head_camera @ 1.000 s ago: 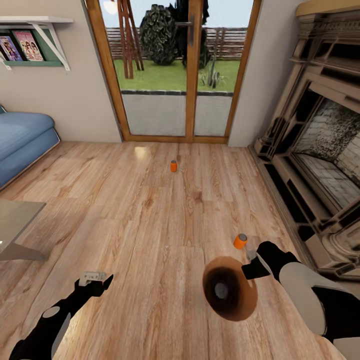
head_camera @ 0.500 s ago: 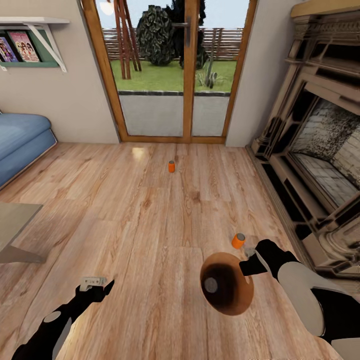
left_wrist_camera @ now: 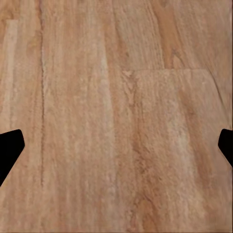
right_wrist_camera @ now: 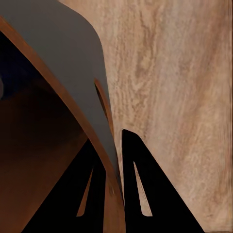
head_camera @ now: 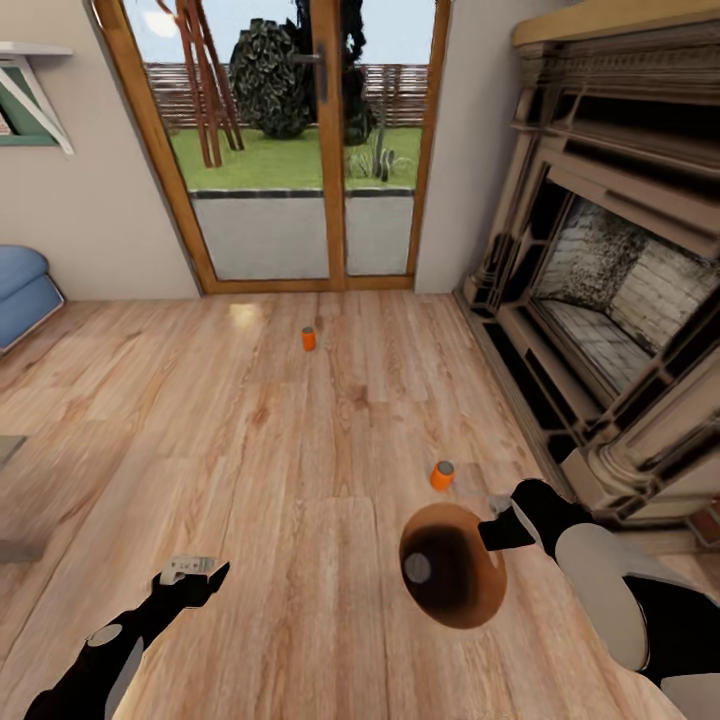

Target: Put the three can of soda from the living room inside the tash can in the kitchen.

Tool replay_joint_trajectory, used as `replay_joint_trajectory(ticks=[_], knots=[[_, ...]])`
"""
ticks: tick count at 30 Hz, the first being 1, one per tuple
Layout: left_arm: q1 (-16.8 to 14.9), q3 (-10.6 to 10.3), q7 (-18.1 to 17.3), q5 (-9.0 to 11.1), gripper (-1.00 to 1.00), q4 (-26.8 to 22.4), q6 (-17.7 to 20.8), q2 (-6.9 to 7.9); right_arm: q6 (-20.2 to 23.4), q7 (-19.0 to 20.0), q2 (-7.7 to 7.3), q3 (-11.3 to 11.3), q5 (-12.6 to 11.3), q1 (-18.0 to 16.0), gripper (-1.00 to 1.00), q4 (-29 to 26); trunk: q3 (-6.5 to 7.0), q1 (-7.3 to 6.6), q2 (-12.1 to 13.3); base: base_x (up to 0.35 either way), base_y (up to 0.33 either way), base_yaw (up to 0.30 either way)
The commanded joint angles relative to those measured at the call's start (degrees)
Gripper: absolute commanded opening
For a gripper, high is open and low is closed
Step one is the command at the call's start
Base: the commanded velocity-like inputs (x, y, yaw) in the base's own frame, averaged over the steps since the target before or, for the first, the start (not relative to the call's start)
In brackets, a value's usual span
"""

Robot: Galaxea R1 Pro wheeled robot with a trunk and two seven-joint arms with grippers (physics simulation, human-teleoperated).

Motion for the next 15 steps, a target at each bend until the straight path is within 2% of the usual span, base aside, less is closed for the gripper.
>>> replay_joint_trajectory(ticks=[1, 9, 15], knots=[[0.0, -0.01, -0.02, 0.0, 1.0, 0.01, 0.0, 0.0, 0.21, 0.26, 0.01, -0.44, -1.09, -0.02, -1.0, 0.02, 0.06, 0.0, 0.0, 0.0, -0.258, -0.215], [0.0, -0.06, -0.11, -0.25, 1.0, 0.01, 0.0, 0.0, 0.21, 0.26, 0.0, -0.5, -1.08, -0.02, -1.0, 0.0, 0.49, 0.0, 0.0, 0.012, -0.276, -0.216], [0.0, -0.11, -0.18, -0.39, 1.0, 0.01, 0.0, 0.0, 0.21, 0.26, 0.01, -0.53, -1.08, -0.02, -1.0, -0.03, 0.85, 0.0, 0.0, 0.133, -0.178, -0.212]])
